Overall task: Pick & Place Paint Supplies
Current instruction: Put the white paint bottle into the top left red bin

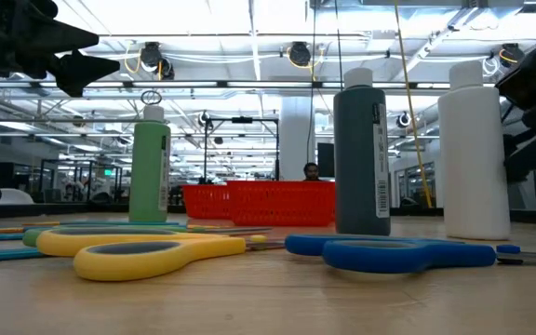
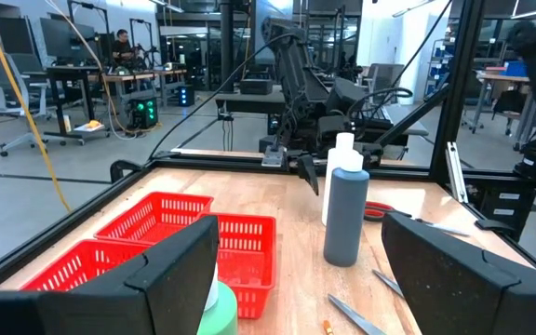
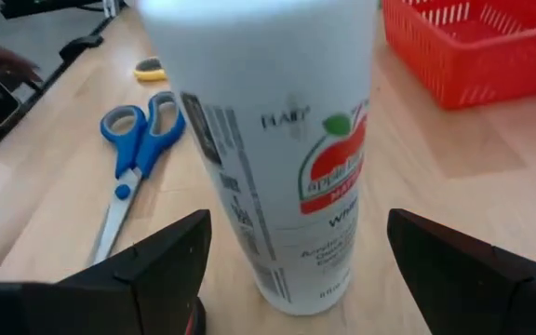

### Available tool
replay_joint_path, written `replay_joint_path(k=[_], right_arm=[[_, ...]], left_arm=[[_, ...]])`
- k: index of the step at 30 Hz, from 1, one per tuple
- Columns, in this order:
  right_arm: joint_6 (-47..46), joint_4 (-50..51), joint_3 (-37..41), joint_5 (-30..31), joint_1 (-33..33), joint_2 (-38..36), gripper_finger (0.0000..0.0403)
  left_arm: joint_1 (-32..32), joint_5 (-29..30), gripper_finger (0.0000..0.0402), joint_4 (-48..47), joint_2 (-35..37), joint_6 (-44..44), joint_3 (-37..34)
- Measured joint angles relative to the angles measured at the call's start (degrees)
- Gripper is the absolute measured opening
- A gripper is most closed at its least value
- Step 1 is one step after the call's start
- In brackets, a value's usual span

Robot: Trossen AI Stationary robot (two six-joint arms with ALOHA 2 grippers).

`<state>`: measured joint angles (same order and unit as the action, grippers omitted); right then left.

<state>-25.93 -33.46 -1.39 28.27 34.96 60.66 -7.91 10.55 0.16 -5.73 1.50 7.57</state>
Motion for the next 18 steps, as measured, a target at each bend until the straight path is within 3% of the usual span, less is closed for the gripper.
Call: replay_joint_path(k=[11,18], right_arm=[[1.03,-2.21,-8.99,-0.07,-0.13,19.68,0.0315],[1.14,-4.21,-11.04,0.10,-0.13,24.15,0.0312]], left_arm=[[0.01,0.00,0.0310,0.00,0.01,0.00,0.00],[0.00,0.00,0.0310,2.51,0.02,0.02,0.02]])
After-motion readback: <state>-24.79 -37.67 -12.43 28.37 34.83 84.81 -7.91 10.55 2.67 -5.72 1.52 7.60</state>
